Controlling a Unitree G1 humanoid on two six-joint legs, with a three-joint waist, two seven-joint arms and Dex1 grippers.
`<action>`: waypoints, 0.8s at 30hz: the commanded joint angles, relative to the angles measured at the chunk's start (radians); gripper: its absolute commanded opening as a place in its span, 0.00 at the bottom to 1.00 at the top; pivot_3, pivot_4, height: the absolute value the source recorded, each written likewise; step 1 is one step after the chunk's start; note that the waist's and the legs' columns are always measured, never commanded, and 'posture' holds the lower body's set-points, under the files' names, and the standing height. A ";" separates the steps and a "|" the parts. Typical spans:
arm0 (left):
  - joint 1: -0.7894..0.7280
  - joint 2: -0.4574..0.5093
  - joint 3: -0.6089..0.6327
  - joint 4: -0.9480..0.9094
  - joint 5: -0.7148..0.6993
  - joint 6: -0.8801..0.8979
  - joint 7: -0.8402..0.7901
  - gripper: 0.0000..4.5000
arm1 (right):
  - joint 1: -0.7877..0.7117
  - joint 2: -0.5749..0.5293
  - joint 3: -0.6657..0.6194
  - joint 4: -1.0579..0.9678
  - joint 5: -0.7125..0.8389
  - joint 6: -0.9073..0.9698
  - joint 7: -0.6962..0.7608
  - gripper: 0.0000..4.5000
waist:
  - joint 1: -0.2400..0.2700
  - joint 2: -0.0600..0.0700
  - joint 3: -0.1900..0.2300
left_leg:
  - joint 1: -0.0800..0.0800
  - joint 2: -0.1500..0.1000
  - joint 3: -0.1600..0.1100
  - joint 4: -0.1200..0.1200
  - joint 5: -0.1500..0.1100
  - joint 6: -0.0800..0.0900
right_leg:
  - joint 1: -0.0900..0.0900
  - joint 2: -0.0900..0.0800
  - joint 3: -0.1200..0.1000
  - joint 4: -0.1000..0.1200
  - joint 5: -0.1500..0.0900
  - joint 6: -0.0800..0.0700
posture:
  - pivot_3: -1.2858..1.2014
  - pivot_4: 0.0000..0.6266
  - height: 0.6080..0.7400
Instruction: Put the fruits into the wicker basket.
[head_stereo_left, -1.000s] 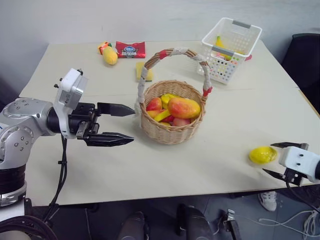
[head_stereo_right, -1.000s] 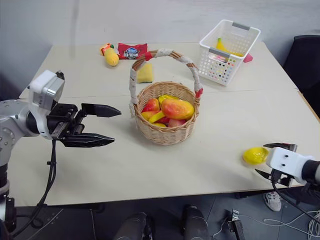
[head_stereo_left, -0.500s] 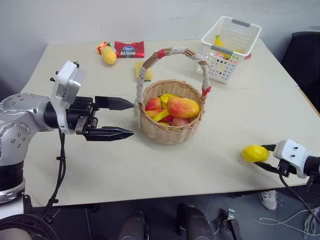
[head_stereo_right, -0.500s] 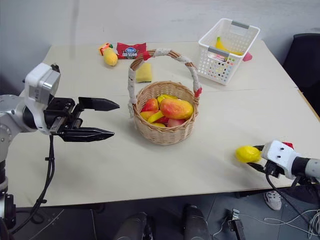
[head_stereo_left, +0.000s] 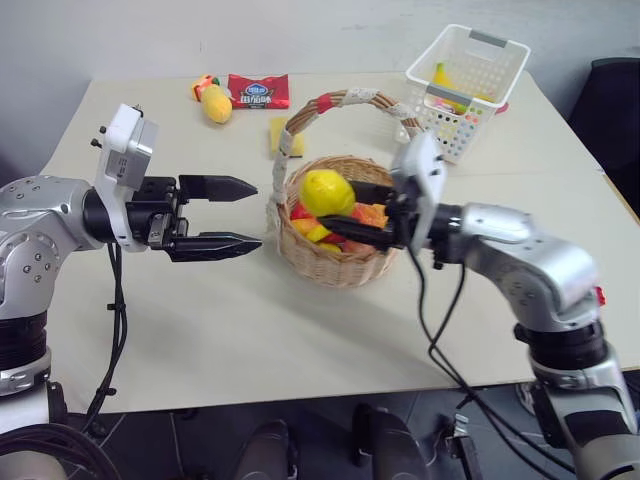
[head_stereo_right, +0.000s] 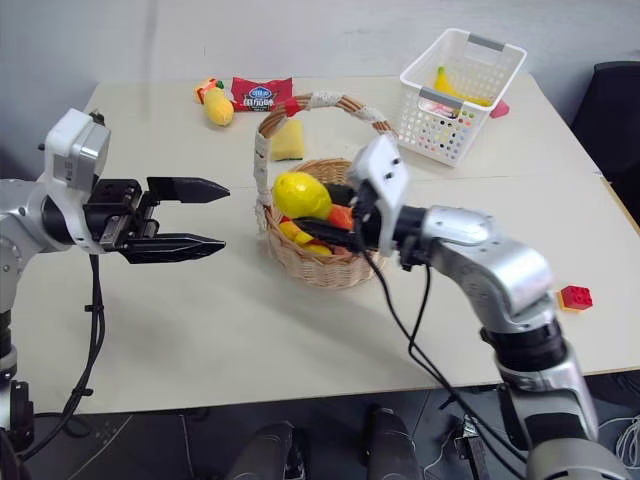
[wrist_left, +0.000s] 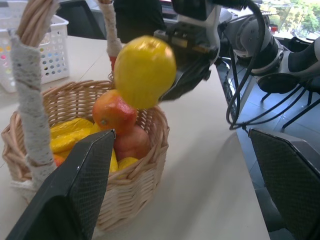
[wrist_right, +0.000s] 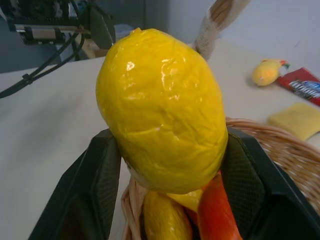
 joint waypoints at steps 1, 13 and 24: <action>-0.022 0.012 0.024 -0.016 -0.003 -0.012 0.004 1.00 | -0.036 0.044 0.047 0.060 -0.121 -0.036 -0.044 0.74 | -0.002 0.000 0.000 | 0.000 0.000 0.000 0.000 0.000 0.001 | 0.000 -0.001 0.000 0.000 0.000 0.000 | 0.52 0.24 1.00; -0.004 0.009 0.032 -0.023 0.000 -0.027 0.008 1.00 | 0.052 0.014 -0.291 -0.238 0.231 0.218 -0.041 1.00 | -0.004 0.000 0.000 | 0.003 0.003 -0.002 0.000 0.002 -0.001 | 0.003 0.000 -0.002 0.001 0.001 0.001 | 0.52 0.24 1.00; -0.077 -0.041 -0.021 0.036 0.033 -0.076 -0.004 1.00 | 0.127 -0.081 -0.431 -0.167 0.193 0.235 -0.286 1.00 | -0.004 0.000 0.000 | 0.005 0.002 0.000 0.000 0.003 0.000 | 0.003 0.000 0.002 0.001 0.001 0.002 | 0.52 0.24 1.00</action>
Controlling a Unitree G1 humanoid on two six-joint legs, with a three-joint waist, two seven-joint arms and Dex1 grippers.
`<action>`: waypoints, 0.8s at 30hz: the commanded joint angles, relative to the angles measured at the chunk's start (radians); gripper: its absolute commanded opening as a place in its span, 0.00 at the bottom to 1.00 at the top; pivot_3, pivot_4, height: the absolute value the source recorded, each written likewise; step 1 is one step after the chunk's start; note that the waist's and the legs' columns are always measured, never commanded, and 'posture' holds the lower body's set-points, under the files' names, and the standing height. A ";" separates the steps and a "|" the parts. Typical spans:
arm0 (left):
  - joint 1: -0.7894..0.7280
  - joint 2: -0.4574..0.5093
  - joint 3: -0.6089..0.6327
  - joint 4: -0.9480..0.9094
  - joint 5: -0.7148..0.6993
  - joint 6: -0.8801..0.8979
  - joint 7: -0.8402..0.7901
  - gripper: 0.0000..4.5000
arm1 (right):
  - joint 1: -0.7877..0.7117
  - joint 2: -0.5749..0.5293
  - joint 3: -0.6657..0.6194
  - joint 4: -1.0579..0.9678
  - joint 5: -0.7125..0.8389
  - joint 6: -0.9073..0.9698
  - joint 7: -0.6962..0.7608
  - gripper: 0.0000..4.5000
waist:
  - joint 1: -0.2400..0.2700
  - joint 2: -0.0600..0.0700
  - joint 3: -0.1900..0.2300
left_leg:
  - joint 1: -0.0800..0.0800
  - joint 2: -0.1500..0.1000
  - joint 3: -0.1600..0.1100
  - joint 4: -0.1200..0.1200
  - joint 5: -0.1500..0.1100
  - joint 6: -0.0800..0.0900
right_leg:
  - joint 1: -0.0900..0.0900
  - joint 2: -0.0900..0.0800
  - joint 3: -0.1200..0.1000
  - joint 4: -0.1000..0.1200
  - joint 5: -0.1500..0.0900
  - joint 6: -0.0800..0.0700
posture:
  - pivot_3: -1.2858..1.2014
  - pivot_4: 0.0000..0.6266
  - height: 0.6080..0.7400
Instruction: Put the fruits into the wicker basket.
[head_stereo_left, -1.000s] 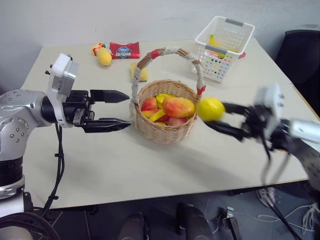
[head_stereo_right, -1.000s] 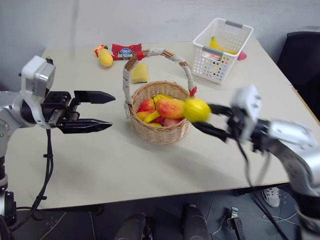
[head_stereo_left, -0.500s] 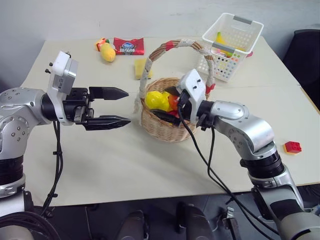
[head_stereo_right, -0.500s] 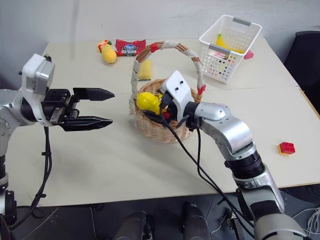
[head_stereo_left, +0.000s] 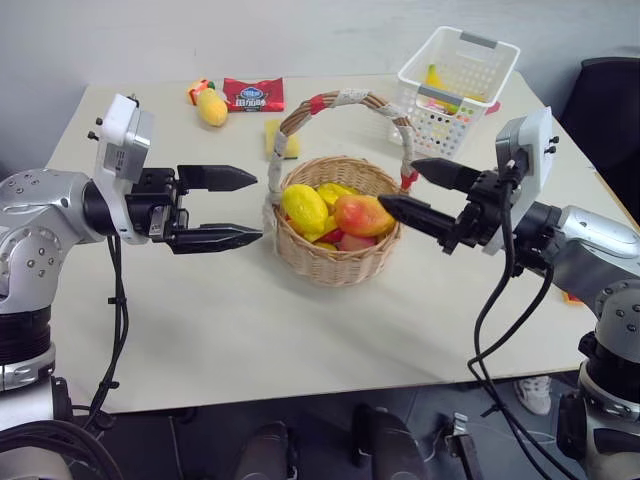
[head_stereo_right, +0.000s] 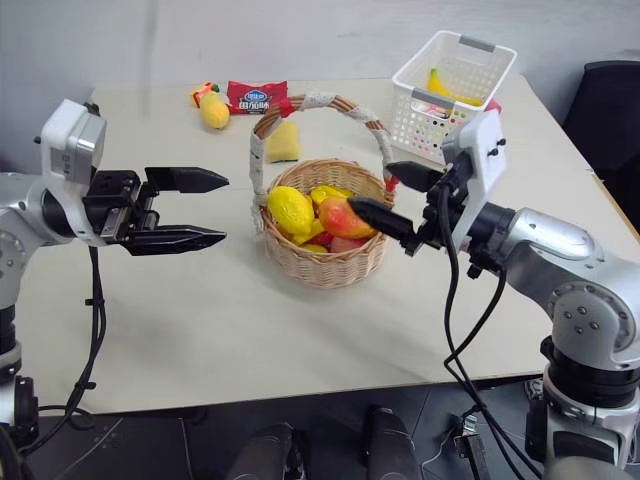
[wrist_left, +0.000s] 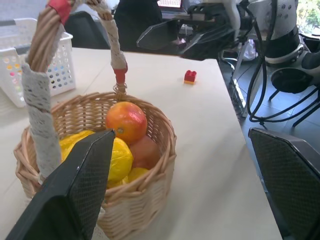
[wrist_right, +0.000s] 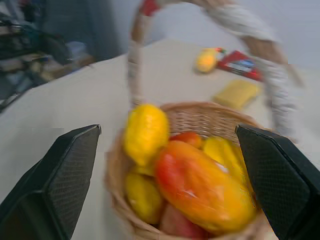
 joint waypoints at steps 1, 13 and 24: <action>-0.044 -0.020 -0.012 0.005 0.014 -0.028 -0.001 1.00 | -0.023 0.033 0.056 0.093 -0.135 -0.094 -0.061 1.00 | -0.001 0.000 0.000 | 0.000 0.000 0.000 0.000 0.000 0.000 | 0.000 0.000 0.000 0.000 0.000 0.000 | 0.52 0.24 1.00; -0.058 -0.037 0.008 -0.008 0.010 -0.022 0.032 1.00 | -0.115 0.168 0.159 0.375 -0.338 -0.308 -0.012 0.57 | -0.013 0.000 0.000 | -0.001 0.001 0.000 -0.001 0.000 -0.001 | -0.001 0.001 0.000 -0.002 0.000 0.000 | 0.52 0.24 1.00; -0.065 -0.048 0.005 -0.005 0.006 -0.025 0.041 1.00 | -0.060 0.119 0.037 0.268 -0.300 -0.310 0.019 0.05 | -0.018 0.000 0.000 | -0.002 0.001 -0.001 -0.001 0.000 0.000 | -0.001 0.001 -0.001 -0.002 0.000 0.000 | 0.52 0.24 1.00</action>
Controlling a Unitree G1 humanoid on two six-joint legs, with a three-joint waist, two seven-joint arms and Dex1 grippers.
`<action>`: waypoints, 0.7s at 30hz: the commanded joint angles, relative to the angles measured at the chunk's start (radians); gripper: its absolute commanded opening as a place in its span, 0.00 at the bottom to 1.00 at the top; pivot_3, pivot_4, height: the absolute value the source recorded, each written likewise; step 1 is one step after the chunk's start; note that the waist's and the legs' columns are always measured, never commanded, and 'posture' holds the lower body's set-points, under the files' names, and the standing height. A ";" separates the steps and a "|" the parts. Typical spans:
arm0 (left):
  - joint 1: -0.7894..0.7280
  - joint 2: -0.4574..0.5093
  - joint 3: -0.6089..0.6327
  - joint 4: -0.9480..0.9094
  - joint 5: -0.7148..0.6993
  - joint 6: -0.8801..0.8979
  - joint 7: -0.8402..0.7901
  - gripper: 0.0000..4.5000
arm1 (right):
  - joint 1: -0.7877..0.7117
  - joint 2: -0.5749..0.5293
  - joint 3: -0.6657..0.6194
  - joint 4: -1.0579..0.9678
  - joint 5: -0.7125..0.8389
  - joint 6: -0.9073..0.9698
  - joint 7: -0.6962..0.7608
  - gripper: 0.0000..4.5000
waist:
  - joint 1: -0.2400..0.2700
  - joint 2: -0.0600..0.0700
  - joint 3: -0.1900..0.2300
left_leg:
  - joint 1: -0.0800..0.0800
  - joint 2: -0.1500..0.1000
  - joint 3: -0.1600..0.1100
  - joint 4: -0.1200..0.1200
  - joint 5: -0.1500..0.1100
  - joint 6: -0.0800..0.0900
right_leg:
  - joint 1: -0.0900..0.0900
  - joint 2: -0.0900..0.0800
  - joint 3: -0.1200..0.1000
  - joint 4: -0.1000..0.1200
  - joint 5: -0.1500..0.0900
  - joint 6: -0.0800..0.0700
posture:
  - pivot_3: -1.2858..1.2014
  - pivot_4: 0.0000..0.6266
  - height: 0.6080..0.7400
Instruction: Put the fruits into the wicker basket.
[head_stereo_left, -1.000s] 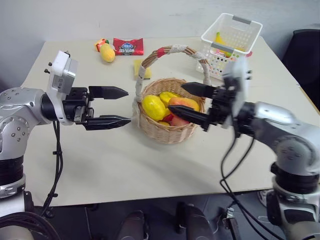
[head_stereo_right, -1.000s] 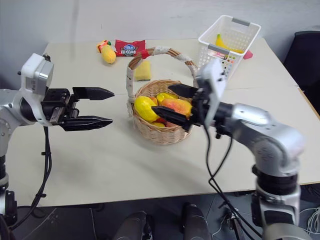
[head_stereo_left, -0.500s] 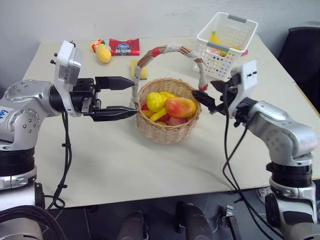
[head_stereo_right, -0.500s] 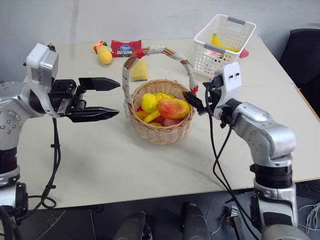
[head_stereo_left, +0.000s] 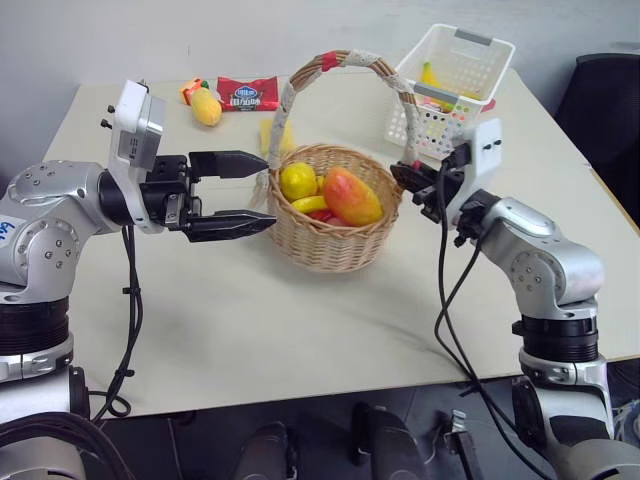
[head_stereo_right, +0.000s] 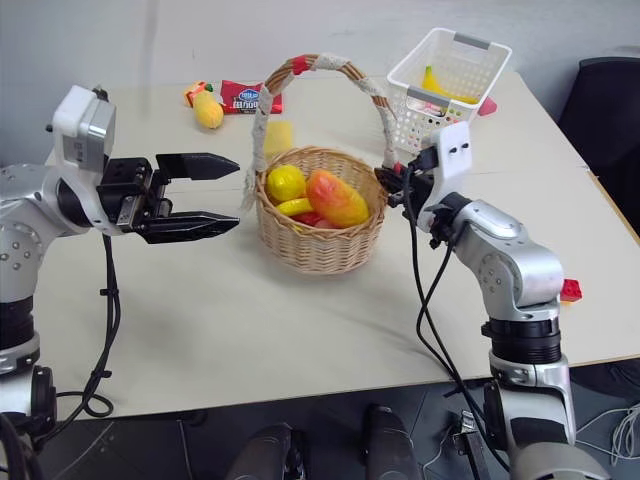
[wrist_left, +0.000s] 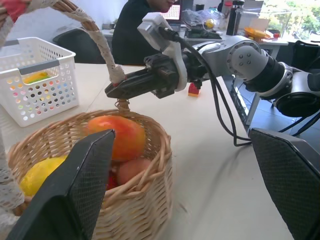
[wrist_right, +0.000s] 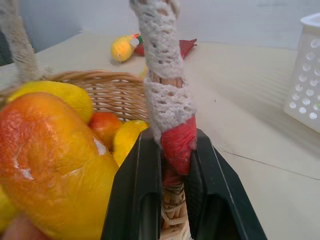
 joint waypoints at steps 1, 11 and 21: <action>-0.025 -0.001 0.019 -0.007 -0.009 -0.012 -0.005 1.00 | 0.024 -0.079 -0.138 -0.114 0.030 -0.010 -0.001 0.05 | 0.002 0.000 0.000 | 0.000 0.000 0.000 0.000 0.000 0.000 | 0.000 0.000 0.000 0.000 0.000 0.000 | 0.52 0.24 1.00; -0.073 -0.053 -0.029 0.061 0.022 -0.049 -0.041 1.00 | 0.319 -0.320 -0.527 -0.149 -0.010 -0.020 -0.004 0.05 | 0.024 0.000 0.000 | 0.001 -0.001 0.001 0.000 0.000 0.001 | 0.001 -0.001 0.001 0.000 0.000 0.001 | 0.52 0.24 1.00; -0.131 -0.094 -0.059 0.120 0.049 -0.068 -0.075 1.00 | 0.412 -0.252 -0.507 -0.003 -0.122 -0.216 -0.027 0.05 | 0.014 0.001 0.000 | 0.003 -0.001 0.004 0.000 0.001 0.000 | 0.001 0.001 0.005 0.001 0.001 0.001 | 0.52 0.24 1.00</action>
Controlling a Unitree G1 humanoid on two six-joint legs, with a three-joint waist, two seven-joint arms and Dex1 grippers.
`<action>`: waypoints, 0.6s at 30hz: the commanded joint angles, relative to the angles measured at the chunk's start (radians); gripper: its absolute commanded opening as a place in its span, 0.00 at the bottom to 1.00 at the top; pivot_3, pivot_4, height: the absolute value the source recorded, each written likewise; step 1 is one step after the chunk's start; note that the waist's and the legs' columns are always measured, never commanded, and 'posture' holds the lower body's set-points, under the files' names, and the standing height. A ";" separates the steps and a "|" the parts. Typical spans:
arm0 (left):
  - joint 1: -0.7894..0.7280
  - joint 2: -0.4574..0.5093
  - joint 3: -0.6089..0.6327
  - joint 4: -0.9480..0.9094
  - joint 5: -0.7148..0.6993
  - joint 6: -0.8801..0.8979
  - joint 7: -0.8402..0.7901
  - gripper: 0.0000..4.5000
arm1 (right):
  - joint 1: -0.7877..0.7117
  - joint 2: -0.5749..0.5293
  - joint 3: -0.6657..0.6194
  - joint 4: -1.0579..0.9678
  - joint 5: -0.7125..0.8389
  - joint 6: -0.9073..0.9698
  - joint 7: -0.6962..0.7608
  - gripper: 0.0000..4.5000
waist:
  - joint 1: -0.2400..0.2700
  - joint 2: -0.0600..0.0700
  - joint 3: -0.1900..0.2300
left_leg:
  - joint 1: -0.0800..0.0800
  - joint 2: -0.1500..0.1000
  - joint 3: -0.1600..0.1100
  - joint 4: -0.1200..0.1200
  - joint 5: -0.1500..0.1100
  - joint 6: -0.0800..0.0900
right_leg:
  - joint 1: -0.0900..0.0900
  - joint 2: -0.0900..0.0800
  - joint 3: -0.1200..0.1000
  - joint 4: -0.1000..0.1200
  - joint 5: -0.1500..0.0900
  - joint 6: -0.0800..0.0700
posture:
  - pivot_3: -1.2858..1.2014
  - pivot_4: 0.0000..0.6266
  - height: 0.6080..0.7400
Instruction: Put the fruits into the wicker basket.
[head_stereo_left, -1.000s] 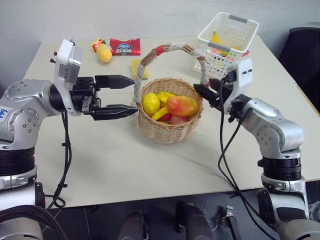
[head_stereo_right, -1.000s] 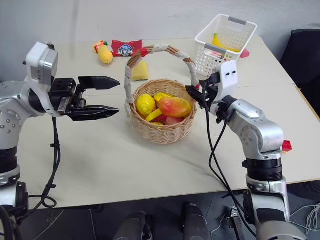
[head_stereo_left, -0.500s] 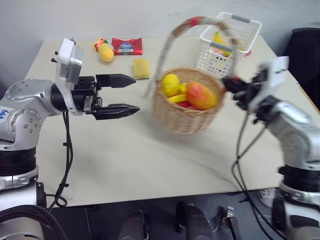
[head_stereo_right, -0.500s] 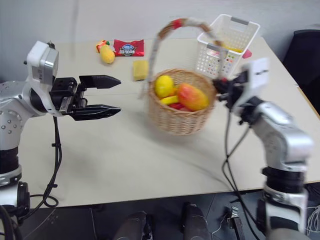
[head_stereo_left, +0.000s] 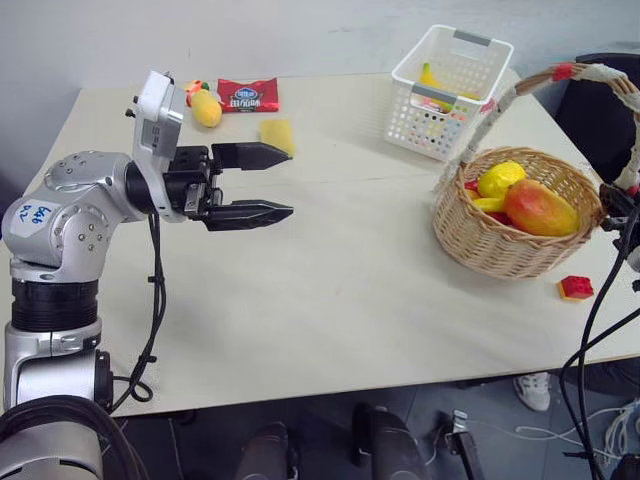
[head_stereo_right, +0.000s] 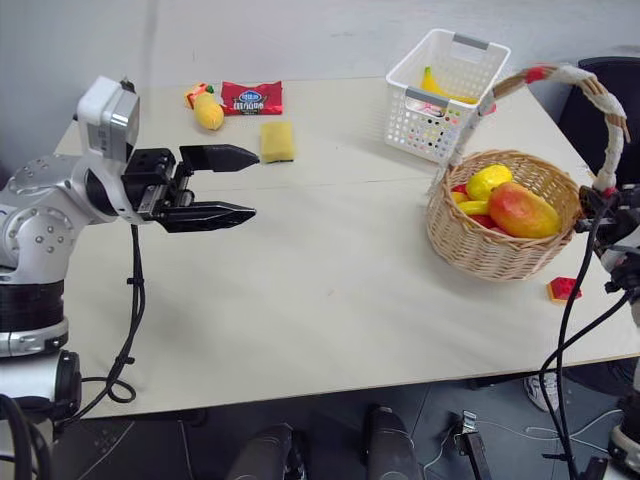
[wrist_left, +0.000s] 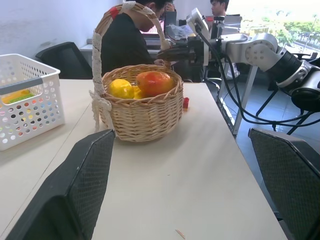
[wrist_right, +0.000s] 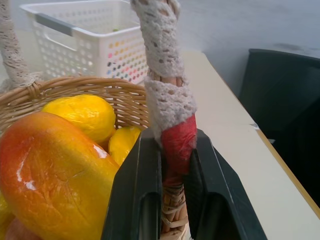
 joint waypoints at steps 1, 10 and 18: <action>-0.031 -0.002 0.006 0.006 0.006 -0.014 -0.015 1.00 | 0.002 0.014 -0.007 -0.005 -0.005 -0.067 0.002 0.13 | 0.002 0.000 0.000 | 0.000 0.000 0.000 0.000 0.000 0.000 | 0.000 0.000 0.000 0.000 0.000 0.000 | 0.52 0.24 1.00; -0.022 -0.007 0.004 0.023 0.013 -0.012 -0.038 1.00 | 0.196 0.001 -0.184 -0.226 0.191 0.082 0.068 0.79 | 0.015 0.000 0.000 | -0.001 0.000 -0.002 0.000 0.000 0.000 | 0.000 -0.001 -0.001 0.000 0.000 0.000 | 0.52 0.24 1.00; -0.013 -0.009 0.003 0.082 0.048 -0.046 -0.076 1.00 | 0.518 -0.116 -0.559 -0.308 0.500 0.370 0.232 1.00 | 0.030 0.000 0.000 | 0.000 0.000 -0.001 0.001 0.000 0.002 | 0.002 -0.001 0.000 -0.002 0.002 0.002 | 0.52 0.24 1.00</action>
